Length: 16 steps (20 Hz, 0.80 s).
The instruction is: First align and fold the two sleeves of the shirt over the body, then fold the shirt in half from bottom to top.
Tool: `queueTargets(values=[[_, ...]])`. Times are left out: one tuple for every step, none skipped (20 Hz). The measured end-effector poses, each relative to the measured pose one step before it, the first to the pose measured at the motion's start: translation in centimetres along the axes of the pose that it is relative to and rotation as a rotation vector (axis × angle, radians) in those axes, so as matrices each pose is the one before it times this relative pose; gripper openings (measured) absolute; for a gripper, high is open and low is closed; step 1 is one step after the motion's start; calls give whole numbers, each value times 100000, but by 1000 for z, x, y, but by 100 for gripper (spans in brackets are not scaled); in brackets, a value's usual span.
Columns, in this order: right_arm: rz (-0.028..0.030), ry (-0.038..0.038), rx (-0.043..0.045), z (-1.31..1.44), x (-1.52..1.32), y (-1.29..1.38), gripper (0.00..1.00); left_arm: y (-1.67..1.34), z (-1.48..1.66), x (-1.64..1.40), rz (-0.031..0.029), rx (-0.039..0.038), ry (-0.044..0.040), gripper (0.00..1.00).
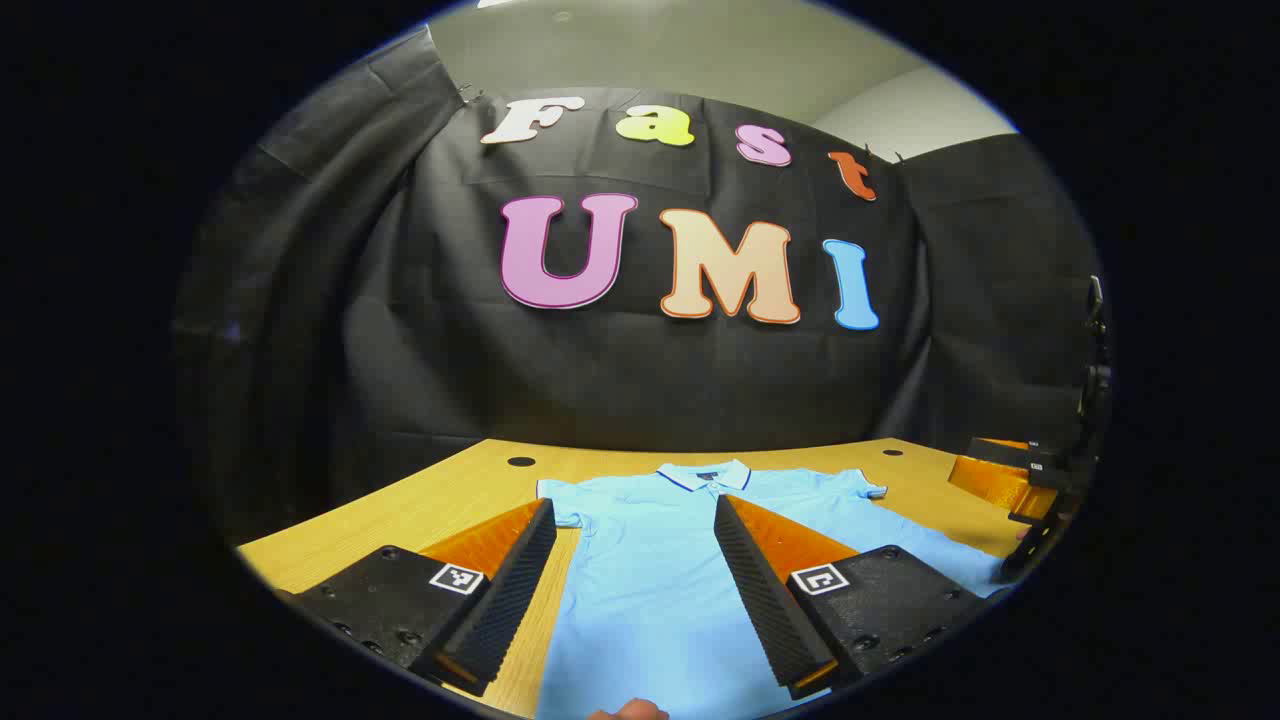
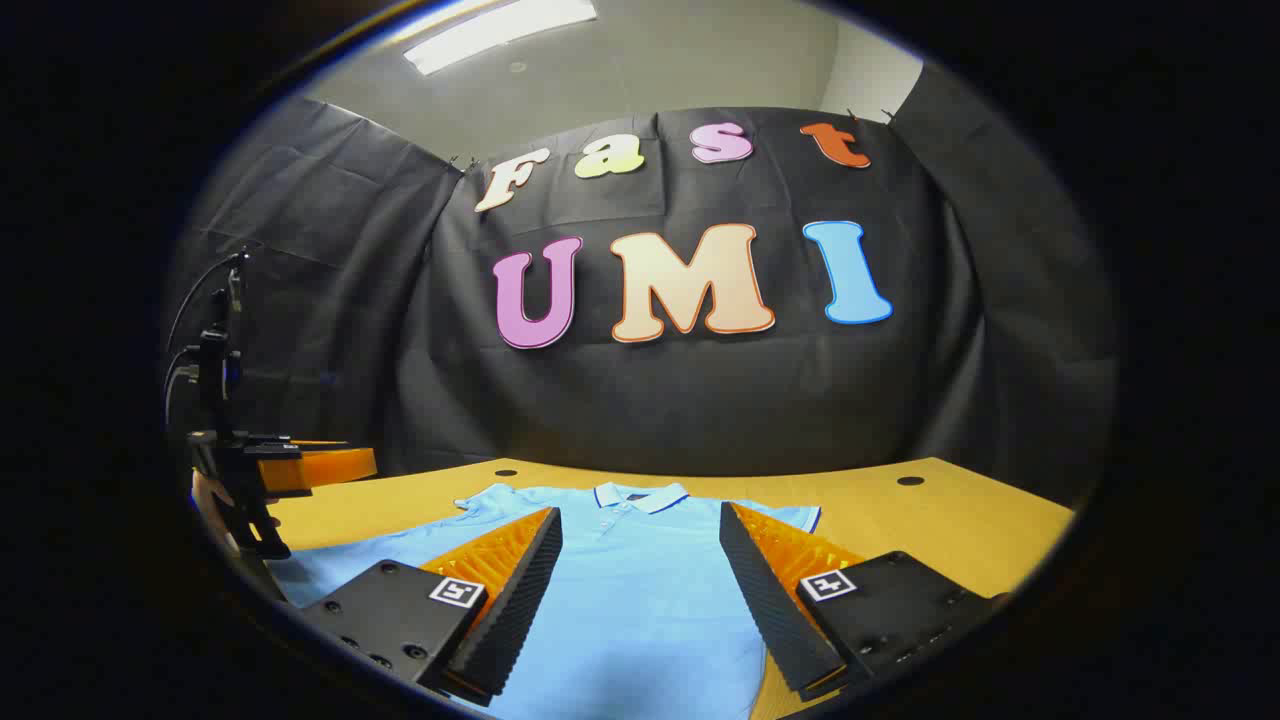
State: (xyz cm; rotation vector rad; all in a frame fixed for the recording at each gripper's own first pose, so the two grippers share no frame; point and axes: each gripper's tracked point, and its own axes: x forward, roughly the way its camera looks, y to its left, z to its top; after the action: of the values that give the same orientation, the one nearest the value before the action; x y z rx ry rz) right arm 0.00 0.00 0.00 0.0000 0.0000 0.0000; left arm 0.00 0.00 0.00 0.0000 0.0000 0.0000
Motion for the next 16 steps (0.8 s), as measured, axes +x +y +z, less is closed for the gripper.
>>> queueTargets(values=[[-18,-290,3,-37,-96,78,98,25,58,41,-76,-441,-3,95],[-516,-148,-109,143,34,-35,98,91,-84,27,116,-420,370,95],[123,-183,-335,94,-81,-9,98,100,-194,94,59,-110,476,95],[-214,-80,-266,133,-4,-59,98,85,-83,-83,158,-207,455,95],[-48,-345,-259,69,-159,-88,99,2,-24,82,-71,-115,159,95],[31,-229,-341,166,19,-63,98,-6,77,11,11,-304,-115,95],[-281,-13,-335,-113,-18,-106,98,7,-132,67,17,-423,193,95],[-308,210,-266,52,12,-205,98,-79,-36,-4,-326,64,294,95],[-274,271,-119,-119,-36,-83,98,-17,-102,40,93,41,291,95],[-187,136,-27,-18,-22,-100,98,17,-21,33,-185,-115,64,95],[-202,80,-29,-82,-63,53,98,-34,-91,116,-219,23,75,95],[-141,139,-101,2,86,-53,98,41,-51,65,-101,93,262,95],[101,34,-63,-110,-27,33,98,-53,-168,-39,-257,-65,239,95],[184,70,11,2,78,33,98,41,8,26,-34,-240,133,95],[101,240,127,-144,-60,59,98,13,-75,-13,28,-307,207,95],[354,328,170,-18,96,116,98,-183,17,-48,-259,2,171,95]])
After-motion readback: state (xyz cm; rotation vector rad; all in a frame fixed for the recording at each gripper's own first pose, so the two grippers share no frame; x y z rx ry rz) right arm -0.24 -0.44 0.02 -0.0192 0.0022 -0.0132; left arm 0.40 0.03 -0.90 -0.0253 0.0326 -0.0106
